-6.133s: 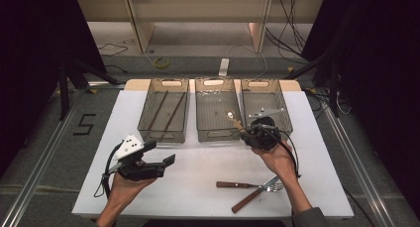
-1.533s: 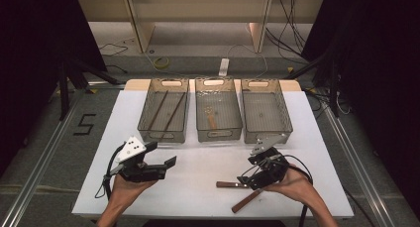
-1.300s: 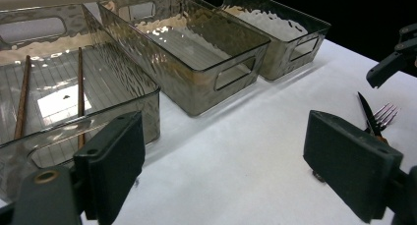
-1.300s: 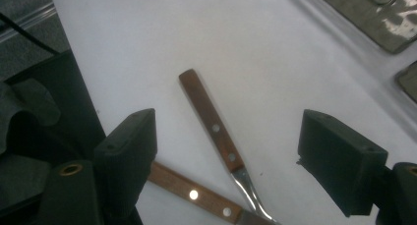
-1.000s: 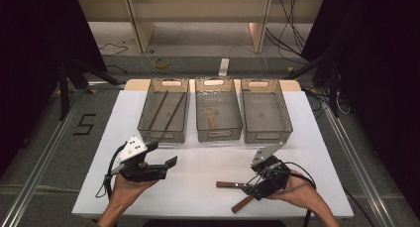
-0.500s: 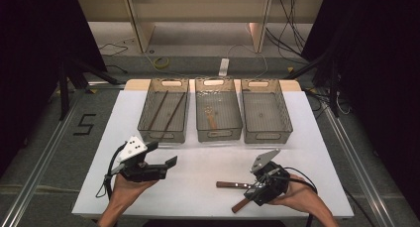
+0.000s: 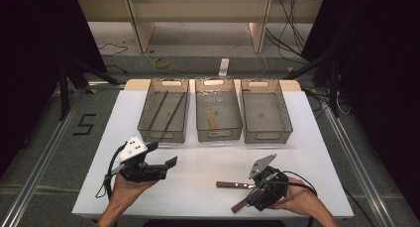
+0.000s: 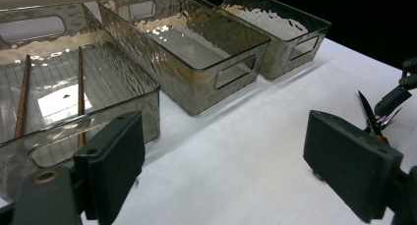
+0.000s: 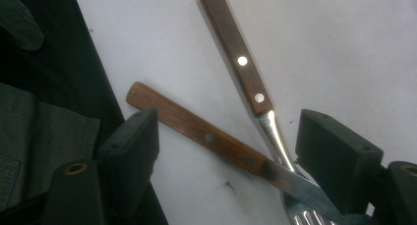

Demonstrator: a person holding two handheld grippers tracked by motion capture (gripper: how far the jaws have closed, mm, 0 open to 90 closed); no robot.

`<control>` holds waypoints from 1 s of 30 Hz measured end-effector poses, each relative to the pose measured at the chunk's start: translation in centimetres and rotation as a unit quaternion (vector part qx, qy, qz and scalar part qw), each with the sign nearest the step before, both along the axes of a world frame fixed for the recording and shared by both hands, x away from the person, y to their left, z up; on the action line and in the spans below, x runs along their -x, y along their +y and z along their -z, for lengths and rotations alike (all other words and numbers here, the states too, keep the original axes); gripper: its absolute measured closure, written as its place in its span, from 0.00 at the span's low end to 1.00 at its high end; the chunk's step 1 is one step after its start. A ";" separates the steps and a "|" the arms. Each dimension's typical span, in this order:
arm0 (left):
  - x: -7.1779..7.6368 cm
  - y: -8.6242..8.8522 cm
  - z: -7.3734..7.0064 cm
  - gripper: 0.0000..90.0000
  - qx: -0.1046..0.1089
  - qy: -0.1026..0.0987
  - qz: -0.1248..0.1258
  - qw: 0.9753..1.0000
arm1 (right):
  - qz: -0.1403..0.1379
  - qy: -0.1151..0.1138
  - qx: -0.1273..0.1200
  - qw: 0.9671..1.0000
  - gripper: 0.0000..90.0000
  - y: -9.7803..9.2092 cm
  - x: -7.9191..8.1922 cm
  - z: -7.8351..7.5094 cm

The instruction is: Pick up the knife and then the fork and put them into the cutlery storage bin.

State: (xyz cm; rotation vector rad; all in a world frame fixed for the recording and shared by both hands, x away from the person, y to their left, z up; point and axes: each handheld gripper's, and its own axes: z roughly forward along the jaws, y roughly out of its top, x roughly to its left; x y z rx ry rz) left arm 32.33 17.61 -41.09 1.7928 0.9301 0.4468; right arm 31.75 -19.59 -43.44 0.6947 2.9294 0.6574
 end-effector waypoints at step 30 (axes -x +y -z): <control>0.2 -0.1 0.1 0.17 -0.007 0.000 0.004 1.000 | -0.086 -0.018 0.107 0.990 0.43 2.1 0.2 2.3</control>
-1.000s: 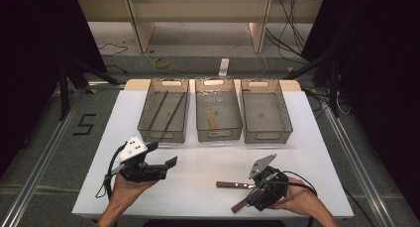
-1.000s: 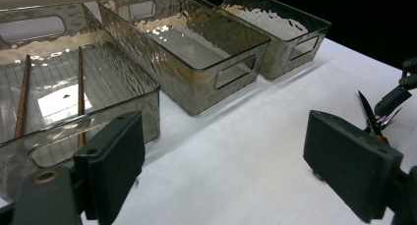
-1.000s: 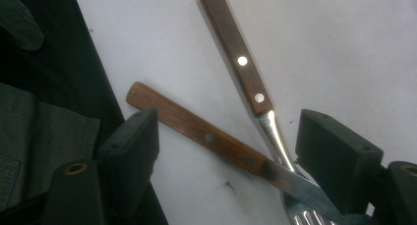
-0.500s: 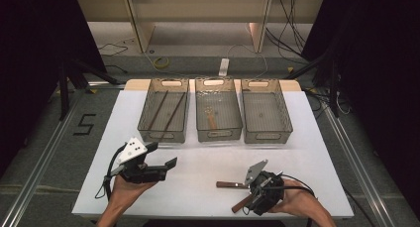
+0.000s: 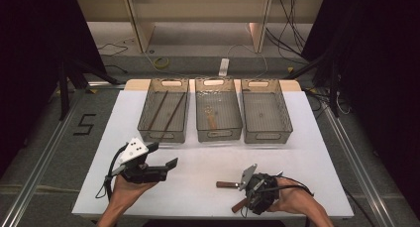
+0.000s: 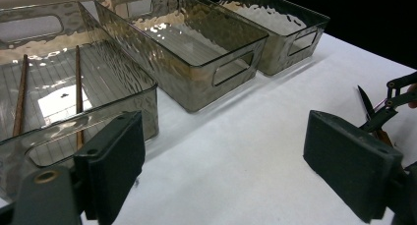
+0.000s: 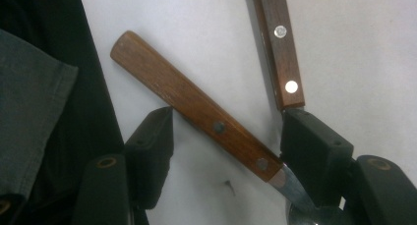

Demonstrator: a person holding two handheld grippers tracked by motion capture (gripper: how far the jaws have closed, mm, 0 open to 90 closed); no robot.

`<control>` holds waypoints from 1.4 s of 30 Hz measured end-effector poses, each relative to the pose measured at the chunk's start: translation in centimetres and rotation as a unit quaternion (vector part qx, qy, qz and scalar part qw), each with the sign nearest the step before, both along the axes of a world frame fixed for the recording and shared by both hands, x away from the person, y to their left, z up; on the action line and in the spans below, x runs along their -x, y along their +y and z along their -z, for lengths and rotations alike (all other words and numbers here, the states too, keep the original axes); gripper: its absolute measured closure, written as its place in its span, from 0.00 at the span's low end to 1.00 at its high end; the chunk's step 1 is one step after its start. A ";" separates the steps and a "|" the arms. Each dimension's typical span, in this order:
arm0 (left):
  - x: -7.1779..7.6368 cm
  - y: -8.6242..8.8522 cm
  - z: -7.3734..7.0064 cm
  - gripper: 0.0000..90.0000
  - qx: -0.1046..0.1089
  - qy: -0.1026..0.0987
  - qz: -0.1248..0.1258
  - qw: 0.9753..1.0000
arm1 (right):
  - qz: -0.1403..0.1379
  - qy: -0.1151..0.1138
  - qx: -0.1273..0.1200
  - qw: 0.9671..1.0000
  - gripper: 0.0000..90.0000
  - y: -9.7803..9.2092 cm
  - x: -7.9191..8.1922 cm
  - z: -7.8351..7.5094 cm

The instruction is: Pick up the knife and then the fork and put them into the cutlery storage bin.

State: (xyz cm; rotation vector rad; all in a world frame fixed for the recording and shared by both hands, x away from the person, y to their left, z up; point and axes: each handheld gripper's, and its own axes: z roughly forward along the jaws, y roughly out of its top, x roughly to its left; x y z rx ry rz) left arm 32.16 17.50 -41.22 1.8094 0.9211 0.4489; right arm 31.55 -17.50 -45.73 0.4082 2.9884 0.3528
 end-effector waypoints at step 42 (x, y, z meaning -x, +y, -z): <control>0.0 -0.1 0.1 0.17 -0.007 0.002 0.001 1.000 | -0.017 0.047 0.030 0.998 0.80 1.4 -3.1 -0.2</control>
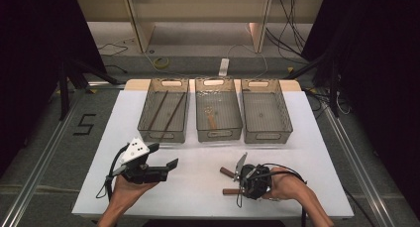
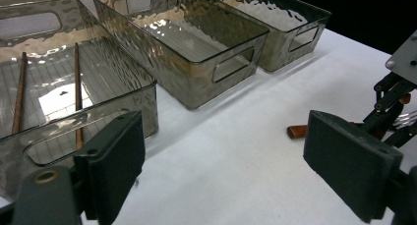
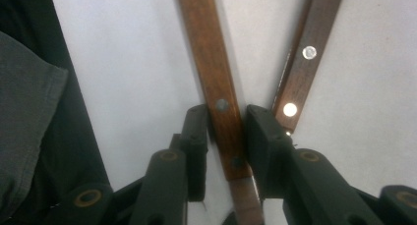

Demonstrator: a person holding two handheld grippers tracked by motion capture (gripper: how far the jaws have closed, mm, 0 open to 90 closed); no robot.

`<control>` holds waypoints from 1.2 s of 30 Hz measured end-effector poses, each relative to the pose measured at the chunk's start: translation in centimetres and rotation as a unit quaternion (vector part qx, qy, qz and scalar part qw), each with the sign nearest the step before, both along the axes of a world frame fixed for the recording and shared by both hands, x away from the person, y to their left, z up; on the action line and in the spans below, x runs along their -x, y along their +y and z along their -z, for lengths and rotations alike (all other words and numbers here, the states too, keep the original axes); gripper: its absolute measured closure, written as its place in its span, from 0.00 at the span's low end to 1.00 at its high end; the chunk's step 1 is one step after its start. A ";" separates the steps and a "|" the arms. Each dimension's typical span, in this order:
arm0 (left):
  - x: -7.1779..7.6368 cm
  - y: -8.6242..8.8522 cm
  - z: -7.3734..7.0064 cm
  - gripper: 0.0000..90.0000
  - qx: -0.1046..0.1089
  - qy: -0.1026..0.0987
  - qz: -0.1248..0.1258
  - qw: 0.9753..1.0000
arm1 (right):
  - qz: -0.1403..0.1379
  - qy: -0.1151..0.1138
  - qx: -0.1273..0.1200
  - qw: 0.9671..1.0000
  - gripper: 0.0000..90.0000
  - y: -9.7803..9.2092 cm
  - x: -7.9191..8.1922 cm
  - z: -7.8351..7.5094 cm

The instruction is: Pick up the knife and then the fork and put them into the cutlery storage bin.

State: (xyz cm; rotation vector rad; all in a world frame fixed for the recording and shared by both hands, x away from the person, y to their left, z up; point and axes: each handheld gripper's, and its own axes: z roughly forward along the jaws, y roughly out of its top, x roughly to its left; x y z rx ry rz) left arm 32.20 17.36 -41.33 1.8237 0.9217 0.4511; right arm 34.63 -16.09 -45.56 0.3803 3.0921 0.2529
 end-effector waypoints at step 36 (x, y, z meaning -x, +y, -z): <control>0.0 0.1 0.0 0.17 0.000 0.000 -0.002 1.000 | 0.071 -0.034 -0.052 0.996 0.86 -1.2 -0.9 -1.9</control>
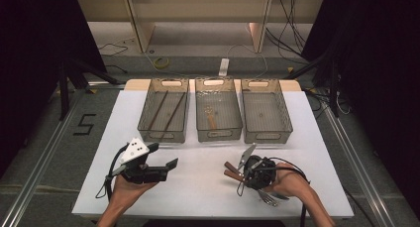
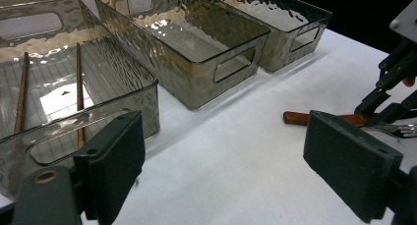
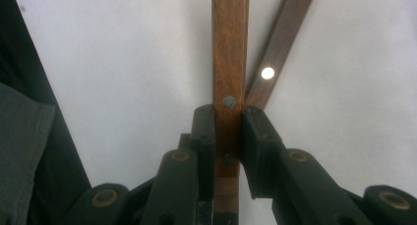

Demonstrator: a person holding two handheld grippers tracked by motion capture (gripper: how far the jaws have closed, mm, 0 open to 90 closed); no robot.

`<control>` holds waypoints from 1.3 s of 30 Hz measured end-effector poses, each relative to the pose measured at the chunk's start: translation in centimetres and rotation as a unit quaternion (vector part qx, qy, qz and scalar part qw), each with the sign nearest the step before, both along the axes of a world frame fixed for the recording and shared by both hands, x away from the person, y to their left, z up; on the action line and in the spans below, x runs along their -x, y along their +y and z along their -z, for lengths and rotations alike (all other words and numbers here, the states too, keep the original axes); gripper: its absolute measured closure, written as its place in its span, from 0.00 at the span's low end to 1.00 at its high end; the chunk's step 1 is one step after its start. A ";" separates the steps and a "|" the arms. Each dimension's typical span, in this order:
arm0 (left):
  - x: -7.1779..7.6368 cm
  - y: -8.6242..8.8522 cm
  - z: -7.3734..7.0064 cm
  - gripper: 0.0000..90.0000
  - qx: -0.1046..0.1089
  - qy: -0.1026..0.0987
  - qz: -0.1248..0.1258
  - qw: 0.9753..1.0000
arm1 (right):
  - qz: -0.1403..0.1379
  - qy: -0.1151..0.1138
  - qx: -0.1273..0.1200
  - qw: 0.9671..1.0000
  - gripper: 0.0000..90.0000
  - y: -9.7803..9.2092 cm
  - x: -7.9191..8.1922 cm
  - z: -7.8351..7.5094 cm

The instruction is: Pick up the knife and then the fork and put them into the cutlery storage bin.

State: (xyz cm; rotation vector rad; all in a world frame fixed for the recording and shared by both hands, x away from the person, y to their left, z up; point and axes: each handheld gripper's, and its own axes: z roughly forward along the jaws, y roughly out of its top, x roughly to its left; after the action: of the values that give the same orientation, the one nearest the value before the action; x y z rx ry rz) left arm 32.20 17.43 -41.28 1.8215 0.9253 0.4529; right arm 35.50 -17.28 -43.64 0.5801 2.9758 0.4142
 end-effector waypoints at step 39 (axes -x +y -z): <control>0.0 0.1 0.0 0.17 0.002 -0.002 -0.004 1.000 | 0.135 -0.045 -0.137 0.980 0.86 -3.7 -3.2 -5.2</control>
State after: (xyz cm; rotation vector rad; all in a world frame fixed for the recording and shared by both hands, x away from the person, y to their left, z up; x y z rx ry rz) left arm 32.21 17.58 -41.27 1.8135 0.9318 0.4594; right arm 38.69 -21.02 -38.47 0.9489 2.7176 0.8066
